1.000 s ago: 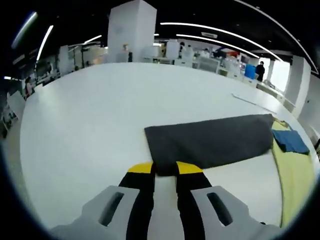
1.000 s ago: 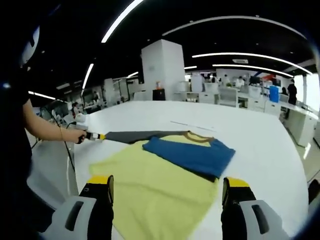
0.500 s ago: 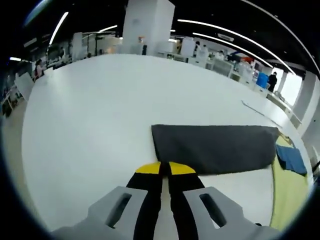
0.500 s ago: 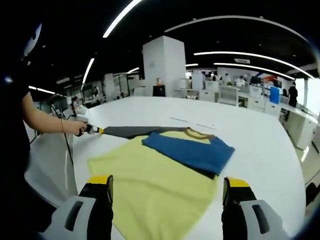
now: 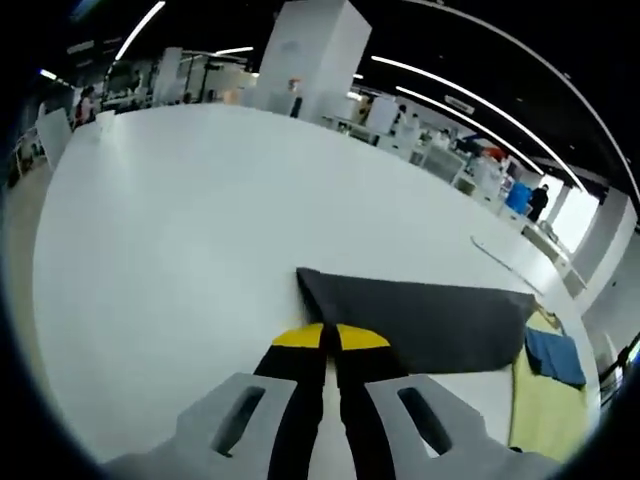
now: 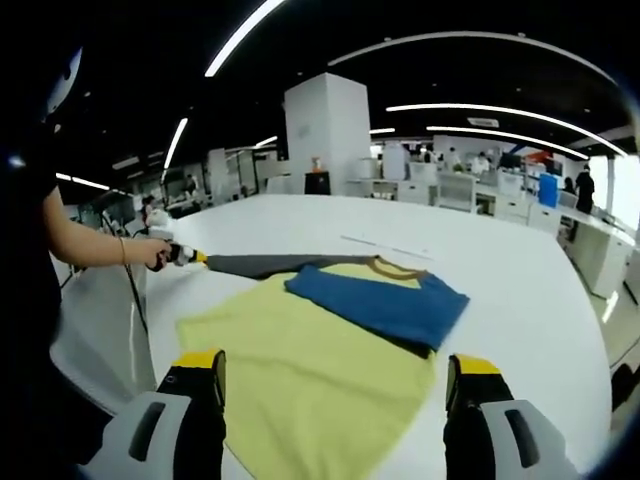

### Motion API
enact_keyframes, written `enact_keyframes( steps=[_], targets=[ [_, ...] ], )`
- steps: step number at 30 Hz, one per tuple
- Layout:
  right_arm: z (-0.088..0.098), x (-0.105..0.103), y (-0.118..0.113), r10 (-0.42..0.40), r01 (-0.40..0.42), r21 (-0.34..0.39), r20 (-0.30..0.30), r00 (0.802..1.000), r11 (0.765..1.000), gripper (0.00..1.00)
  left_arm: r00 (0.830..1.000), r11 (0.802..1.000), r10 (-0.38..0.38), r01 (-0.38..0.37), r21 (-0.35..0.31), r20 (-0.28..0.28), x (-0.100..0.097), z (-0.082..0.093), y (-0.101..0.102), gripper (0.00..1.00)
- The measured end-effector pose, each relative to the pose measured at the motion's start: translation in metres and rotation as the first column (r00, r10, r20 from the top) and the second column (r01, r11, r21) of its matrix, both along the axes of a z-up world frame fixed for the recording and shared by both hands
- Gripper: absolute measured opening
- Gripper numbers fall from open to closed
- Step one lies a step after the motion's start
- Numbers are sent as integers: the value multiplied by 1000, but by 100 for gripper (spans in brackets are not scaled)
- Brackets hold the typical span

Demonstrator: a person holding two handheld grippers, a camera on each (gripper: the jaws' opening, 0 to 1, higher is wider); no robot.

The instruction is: Fold the garment on the visible template until the final outline fits inside the template.

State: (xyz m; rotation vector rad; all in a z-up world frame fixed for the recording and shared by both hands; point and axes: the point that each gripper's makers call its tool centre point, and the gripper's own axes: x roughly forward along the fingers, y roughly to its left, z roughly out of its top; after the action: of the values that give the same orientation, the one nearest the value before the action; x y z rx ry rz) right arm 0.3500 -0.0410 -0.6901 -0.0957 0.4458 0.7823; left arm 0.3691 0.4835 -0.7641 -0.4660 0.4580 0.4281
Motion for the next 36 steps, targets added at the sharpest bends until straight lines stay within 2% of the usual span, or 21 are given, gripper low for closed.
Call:
enact_keyframes(
  steps=[5, 20, 30, 36],
  targets=[
    [-1, -1, 0, 1, -1, -3, -4, 1000, 1000, 91, 1000, 1000, -13, 13, 6, 24, 8, 11, -8, 0],
    [-2, -6, 1, 9, -9, 1, -12, 1000, 1000, 91, 990, 992, -124, 121, 40, 73, 38, 35, -46, 0],
    [-1, -8, 2, 15, -15, 4, -11, 1000, 1000, 91, 976, 981, -192, 188, 44, 105, 53, 48, -68, 0],
    [-3, -8, 1, 9, -9, -6, -13, 1000, 1000, 91, 960, 972, -236, 234, 29, 149, 66, 56, -84, 0]
  ],
)
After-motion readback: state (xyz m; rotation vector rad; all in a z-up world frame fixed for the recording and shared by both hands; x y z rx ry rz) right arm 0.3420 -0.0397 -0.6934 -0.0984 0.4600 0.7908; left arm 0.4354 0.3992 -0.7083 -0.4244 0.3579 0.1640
